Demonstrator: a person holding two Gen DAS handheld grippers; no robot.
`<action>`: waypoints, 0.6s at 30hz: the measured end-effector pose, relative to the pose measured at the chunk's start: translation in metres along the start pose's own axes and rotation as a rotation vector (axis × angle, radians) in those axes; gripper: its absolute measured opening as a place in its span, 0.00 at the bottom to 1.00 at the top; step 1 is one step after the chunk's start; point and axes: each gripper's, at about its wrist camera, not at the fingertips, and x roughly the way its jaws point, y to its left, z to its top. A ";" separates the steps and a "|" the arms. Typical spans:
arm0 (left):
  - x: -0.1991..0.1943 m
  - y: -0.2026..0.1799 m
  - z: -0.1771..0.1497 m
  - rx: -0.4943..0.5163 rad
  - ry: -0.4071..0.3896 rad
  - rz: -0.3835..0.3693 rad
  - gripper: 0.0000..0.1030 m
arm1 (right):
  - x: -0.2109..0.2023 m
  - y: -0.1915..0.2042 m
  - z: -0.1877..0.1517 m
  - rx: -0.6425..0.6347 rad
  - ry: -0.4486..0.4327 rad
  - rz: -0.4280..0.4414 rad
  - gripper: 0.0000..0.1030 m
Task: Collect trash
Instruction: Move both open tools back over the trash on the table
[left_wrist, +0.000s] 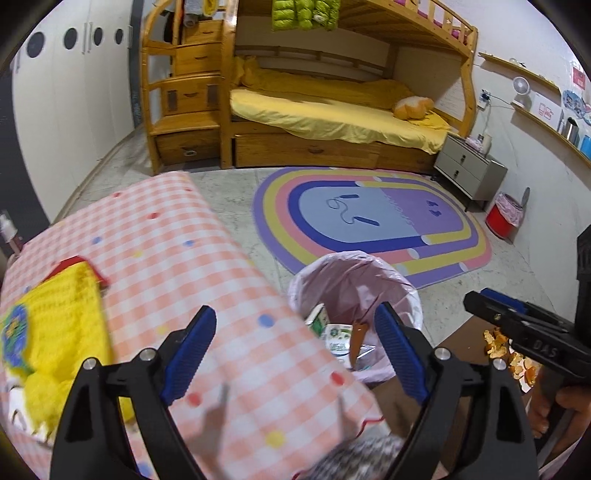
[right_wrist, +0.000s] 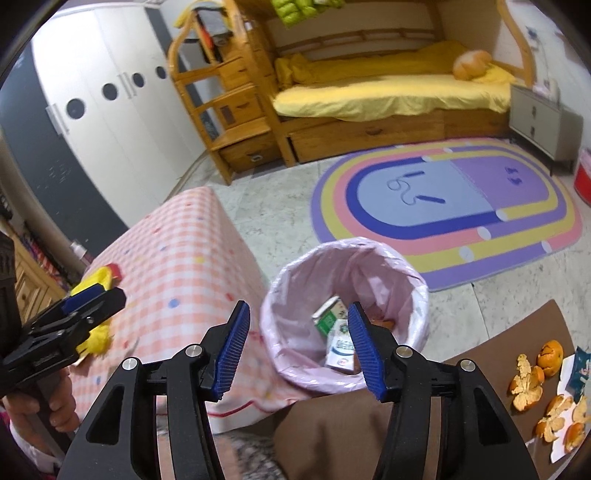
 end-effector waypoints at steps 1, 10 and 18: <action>-0.007 0.003 -0.003 -0.002 -0.009 0.010 0.83 | -0.005 0.008 -0.001 -0.018 -0.006 0.006 0.54; -0.074 0.055 -0.040 -0.064 -0.055 0.130 0.83 | -0.033 0.093 -0.005 -0.213 -0.045 0.070 0.54; -0.122 0.125 -0.072 -0.197 -0.070 0.308 0.83 | -0.012 0.182 -0.021 -0.401 0.011 0.153 0.54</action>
